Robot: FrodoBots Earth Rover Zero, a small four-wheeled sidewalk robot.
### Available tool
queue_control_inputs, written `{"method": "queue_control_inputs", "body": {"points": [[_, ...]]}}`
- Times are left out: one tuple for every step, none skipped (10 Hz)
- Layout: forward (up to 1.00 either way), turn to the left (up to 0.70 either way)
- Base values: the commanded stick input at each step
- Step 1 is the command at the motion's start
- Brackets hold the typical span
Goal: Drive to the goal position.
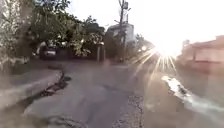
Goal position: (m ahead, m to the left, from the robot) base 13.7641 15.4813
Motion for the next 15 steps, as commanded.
{"method": "queue_control_inputs", "body": {"points": [[1.00, 0.00], [1.00, 0.00], [1.00, 0.00], [1.00, 0.00], [1.00, 0.00], [1.00, 0.00], [1.00, 0.00], [1.00, 0.00], [1.00, 0.00], [1.00, 0.00], [1.00, 0.00], [1.00, 0.00], [1.00, 0.00], [1.00, 0.00], [1.00, 0.00]]}}
